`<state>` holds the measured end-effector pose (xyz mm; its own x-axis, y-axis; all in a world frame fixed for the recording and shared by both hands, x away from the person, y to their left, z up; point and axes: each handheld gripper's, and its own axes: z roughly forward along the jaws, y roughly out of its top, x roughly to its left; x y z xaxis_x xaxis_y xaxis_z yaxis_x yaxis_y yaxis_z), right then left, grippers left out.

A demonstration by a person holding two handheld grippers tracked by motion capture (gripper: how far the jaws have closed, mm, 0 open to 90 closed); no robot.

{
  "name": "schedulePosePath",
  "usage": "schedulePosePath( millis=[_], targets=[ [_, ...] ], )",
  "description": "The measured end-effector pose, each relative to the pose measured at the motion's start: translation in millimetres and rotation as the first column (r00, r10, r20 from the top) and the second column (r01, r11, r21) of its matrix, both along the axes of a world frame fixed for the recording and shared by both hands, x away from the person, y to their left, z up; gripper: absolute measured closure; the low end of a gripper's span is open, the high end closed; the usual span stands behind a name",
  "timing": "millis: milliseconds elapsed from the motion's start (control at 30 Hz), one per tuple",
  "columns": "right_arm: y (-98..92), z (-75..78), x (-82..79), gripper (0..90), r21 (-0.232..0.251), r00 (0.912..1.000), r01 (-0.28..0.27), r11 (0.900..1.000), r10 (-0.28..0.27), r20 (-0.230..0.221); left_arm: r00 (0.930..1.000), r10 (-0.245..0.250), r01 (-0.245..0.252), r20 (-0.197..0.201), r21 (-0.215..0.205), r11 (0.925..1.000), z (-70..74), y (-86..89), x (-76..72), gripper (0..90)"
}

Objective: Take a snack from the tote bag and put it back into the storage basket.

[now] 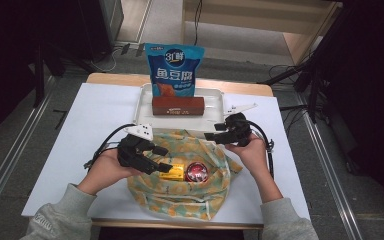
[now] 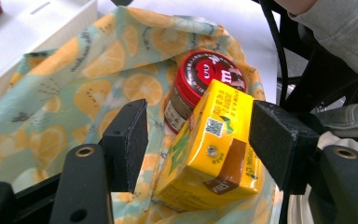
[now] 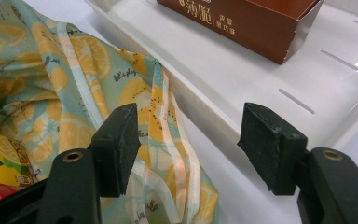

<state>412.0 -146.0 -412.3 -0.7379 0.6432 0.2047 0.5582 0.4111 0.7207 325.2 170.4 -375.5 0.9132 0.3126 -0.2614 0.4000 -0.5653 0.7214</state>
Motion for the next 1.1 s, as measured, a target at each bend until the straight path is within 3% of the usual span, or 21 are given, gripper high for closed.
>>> schedulePosePath(
  millis=[500, 633, 767, 1033, 1100],
  targets=[
    [-1.1, -1.0, 1.1, 37.9, 0.014, 1.0000, 0.002, 1.000, -0.001, -0.007, 0.9985, -0.055, 0.055, -0.008, 0.009, 0.9984, -9.6, -13.0, -6.0, 35.3],
    [-1.5, -1.3, 1.5, 37.9, 0.019, 1.0000, 0.002, 1.000, -0.002, -0.008, 0.9957, -0.092, 0.091, 0.012, 0.072, 0.9933, -17.1, -21.2, -10.5, 35.5],
    [-1.6, -1.4, 1.5, 37.9, 0.021, 1.0000, 0.001, 1.000, 0.000, -0.009, 0.9947, -0.101, 0.098, 0.020, 0.103, 0.9898, -24.6, -26.3, -11.9, 38.9],
    [-0.7, -2.1, 1.4, 37.8, 0.016, 0.9999, 0.002, 1.000, -0.002, -0.012, 0.9938, -0.107, 0.109, -0.028, 0.082, 0.9907, -33.3, -27.7, -8.1, 40.4],
    [-0.3, -2.6, 1.6, 37.8, 0.016, 0.9999, 0.001, 1.000, 0.000, -0.011, 0.9932, -0.115, 0.116, -0.016, 0.084, 0.9897, -33.7, -28.2, -8.4, 43.1]
  ],
)
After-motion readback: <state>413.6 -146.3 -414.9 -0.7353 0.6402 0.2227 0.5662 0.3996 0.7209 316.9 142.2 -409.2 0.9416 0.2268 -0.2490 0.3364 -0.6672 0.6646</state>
